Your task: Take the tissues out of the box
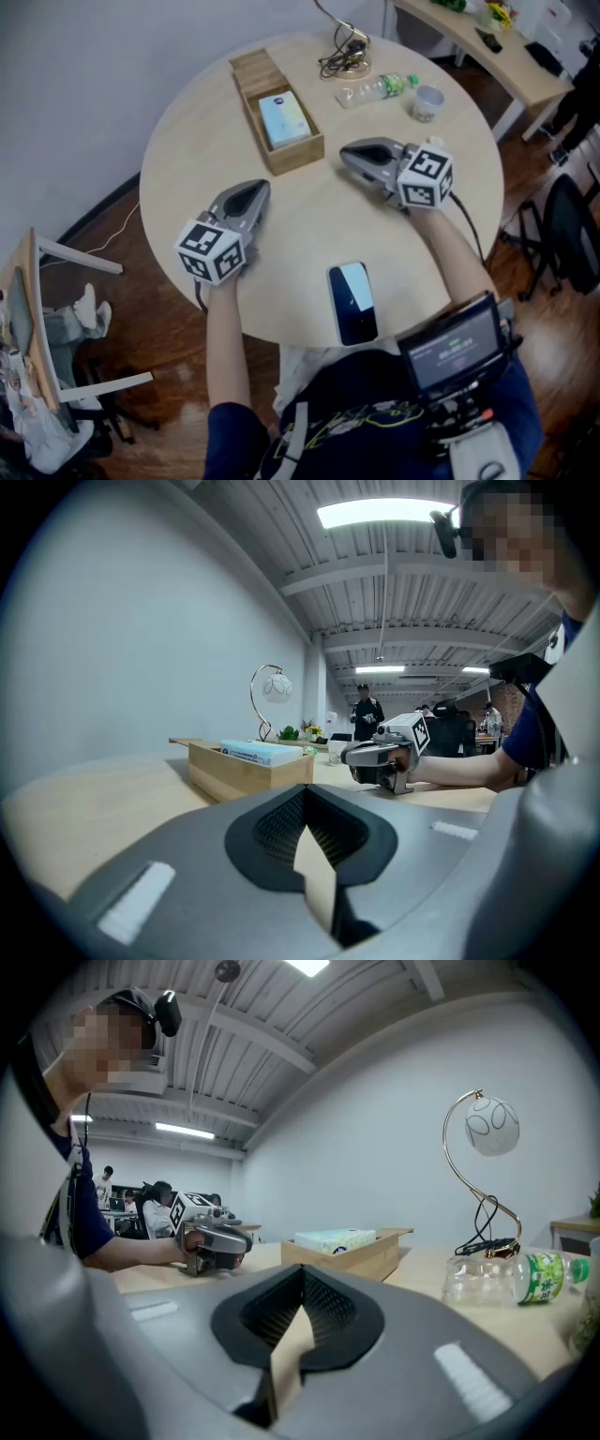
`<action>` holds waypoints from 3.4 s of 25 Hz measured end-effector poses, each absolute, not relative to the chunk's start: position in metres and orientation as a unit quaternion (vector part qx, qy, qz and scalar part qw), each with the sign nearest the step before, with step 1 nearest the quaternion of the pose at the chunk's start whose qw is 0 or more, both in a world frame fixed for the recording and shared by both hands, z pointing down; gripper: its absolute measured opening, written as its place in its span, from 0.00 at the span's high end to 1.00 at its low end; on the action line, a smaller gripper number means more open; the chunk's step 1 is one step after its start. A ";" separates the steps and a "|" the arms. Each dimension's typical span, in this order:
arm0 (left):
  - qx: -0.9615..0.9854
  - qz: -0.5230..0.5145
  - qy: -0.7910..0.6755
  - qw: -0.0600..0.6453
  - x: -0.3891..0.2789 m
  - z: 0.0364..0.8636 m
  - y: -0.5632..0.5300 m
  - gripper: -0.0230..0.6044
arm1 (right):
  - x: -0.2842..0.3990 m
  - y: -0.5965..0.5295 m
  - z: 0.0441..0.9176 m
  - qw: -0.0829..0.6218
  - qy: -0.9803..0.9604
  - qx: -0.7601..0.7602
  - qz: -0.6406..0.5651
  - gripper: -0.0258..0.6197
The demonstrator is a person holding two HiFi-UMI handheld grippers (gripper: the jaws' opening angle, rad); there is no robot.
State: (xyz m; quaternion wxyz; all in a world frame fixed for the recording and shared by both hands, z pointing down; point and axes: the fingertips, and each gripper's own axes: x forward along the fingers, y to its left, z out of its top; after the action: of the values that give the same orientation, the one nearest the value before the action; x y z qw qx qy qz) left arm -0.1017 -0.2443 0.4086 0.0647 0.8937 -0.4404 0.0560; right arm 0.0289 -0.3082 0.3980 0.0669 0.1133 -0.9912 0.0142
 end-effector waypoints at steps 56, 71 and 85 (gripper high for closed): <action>0.896 0.056 -0.436 0.066 -0.099 0.407 -0.243 0.96 | 0.026 -0.304 0.403 0.080 -0.992 0.095 0.029 0.96; 0.894 0.053 -0.439 0.067 -0.095 0.408 -0.243 0.96 | 0.036 -0.311 0.405 0.067 -0.992 0.087 0.058 0.96; 0.898 0.057 -0.431 0.066 -0.089 0.409 -0.245 0.96 | 0.013 -0.315 0.399 0.110 -0.989 0.094 -0.017 0.22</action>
State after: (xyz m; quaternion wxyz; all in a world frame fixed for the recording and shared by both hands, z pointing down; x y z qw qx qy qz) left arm -0.0891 -0.2455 0.4088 0.0663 0.8982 -0.4308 0.0570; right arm 0.0130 -0.3147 0.3987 0.1098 0.0937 -0.9894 -0.0170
